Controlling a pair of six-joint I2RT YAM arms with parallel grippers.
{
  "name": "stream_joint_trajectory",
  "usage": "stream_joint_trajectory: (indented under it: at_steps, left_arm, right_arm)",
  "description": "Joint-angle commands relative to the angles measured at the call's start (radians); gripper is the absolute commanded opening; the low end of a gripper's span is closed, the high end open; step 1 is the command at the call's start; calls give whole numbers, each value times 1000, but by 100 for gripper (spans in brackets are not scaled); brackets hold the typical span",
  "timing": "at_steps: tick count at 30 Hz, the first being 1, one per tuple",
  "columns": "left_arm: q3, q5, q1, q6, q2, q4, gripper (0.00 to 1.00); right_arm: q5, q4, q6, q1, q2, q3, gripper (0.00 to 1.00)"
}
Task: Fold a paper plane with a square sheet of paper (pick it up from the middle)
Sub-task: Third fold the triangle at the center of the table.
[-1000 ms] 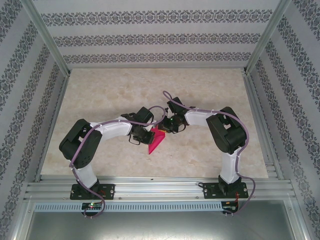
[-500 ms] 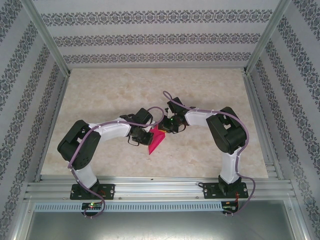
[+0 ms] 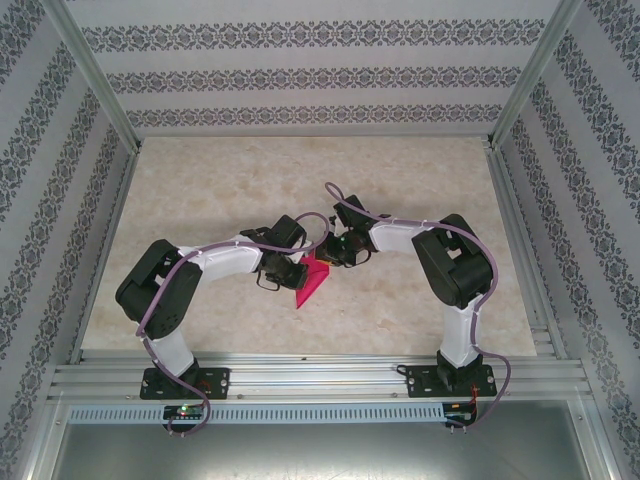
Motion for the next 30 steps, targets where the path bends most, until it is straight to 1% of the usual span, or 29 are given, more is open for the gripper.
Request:
stream_joint_trajectory:
  at_steps: [1,5,13,22,30]
  left_arm:
    - [3,-9,15,5,18,9,11]
    - [-17,-17,15,-3,20,9,10]
    - [-35,-56,15,-18,-44,9,11]
    - [0,-52,15,1,-7,6,11]
    - [-27,-41,15,-12,5,11,11]
  right_arm:
    - [39,-38,11,17,25,-32,14]
    - [43,-43,10,17,22,-30,14]
    - [56,-56,7,15,19,-34,14]
    - [54,-56,7,16,21,-31,14]
    - [48,-43,16,18,16,-33,14]
